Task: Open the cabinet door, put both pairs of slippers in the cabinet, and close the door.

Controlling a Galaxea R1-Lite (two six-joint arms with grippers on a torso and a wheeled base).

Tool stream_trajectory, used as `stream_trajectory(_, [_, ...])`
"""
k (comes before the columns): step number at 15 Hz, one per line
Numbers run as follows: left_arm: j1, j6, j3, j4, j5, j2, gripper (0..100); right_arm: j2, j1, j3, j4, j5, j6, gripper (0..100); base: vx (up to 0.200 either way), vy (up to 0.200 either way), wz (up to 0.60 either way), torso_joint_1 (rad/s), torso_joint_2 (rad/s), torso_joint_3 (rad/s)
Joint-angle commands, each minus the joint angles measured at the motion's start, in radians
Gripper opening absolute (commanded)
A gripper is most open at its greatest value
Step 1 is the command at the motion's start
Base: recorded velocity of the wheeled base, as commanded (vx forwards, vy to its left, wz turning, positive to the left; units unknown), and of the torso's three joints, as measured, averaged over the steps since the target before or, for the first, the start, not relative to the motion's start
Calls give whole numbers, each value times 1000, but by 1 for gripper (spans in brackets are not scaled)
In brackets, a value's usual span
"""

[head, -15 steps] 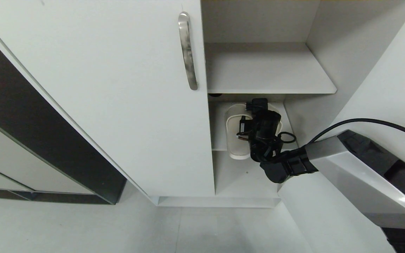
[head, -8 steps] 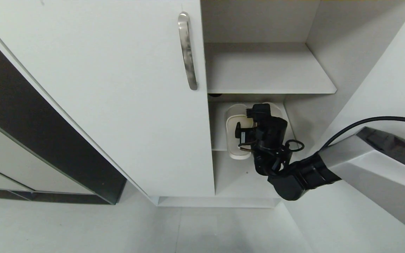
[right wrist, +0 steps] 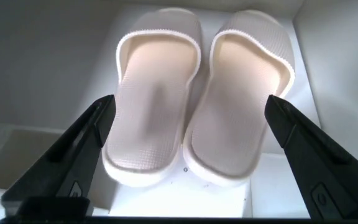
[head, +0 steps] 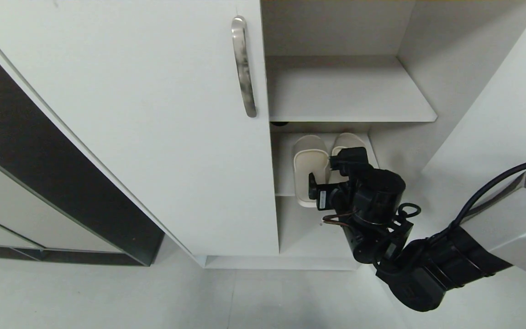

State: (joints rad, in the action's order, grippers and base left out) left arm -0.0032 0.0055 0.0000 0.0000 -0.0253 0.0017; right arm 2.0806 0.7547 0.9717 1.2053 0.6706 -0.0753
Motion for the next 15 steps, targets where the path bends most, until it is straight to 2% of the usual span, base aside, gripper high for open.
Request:
stream_trajectory(1, [0, -1, 0, 0, -1, 1, 0, -8, 9, -10, 0, 0, -1, 100, 0, 0, 0, 0, 0, 0])
stream_trajectory(2, [0, -1, 0, 0, -1, 1, 0, -7, 12, -11, 0, 0, -1, 100, 0, 0, 0, 0, 0, 0])
stream_trajectory(9, [0, -1, 0, 0, -1, 1, 0, -13, 14, -36, 8, -5, -1, 100, -200, 0, 0, 1, 0, 1])
stream_trajectory(15, [0, -6, 0, 0, 2, 1, 0, -8, 11, -68, 42, -6, -1, 100, 0, 0, 0, 0, 0, 0])
